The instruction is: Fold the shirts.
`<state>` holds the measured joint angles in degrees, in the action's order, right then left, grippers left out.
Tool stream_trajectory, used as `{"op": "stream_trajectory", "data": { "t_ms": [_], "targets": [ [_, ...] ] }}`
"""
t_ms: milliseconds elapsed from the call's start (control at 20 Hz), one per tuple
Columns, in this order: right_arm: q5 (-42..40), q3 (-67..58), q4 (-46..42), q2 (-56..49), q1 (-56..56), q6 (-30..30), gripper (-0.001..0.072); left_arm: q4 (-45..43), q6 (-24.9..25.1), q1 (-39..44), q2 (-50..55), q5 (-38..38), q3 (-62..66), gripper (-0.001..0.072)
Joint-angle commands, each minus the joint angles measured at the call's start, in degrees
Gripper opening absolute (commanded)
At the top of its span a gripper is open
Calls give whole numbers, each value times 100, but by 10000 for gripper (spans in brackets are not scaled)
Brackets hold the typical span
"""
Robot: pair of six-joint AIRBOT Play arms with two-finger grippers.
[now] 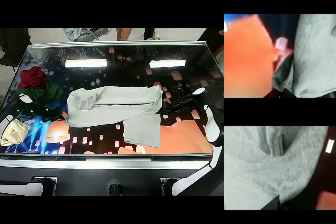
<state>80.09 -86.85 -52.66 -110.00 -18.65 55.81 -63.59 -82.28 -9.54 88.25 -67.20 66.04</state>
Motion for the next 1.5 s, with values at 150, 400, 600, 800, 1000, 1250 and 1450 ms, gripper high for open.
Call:
{"op": "stream_trajectory", "data": {
  "t_ms": [150,400,600,800,1000,1250,1450],
  "targets": [
    [-157,-1353,4,1810,22,-551,40,-732,-323,9,-1742,382,1735,25],
    [-2179,-2907,-986,4686,26,-695,40,-909,-734,9,-3722,1537,3790,27],
    [-2531,-2907,-1731,6201,26,-417,40,-905,-933,9,-4728,1635,3840,27],
    [-2118,-2907,-1904,6730,26,-413,40,-892,-1084,9,-4988,1591,3840,27],
    [-1534,-2907,-2212,6706,26,-90,40,-894,-1082,9,-4953,1512,3840,26],
    [44,-2905,-2184,5665,28,297,39,-935,-979,9,-4129,190,3838,27],
    [1305,-2621,-1884,3510,164,184,38,-933,-520,11,-2505,-588,3198,27]
  ]
}}
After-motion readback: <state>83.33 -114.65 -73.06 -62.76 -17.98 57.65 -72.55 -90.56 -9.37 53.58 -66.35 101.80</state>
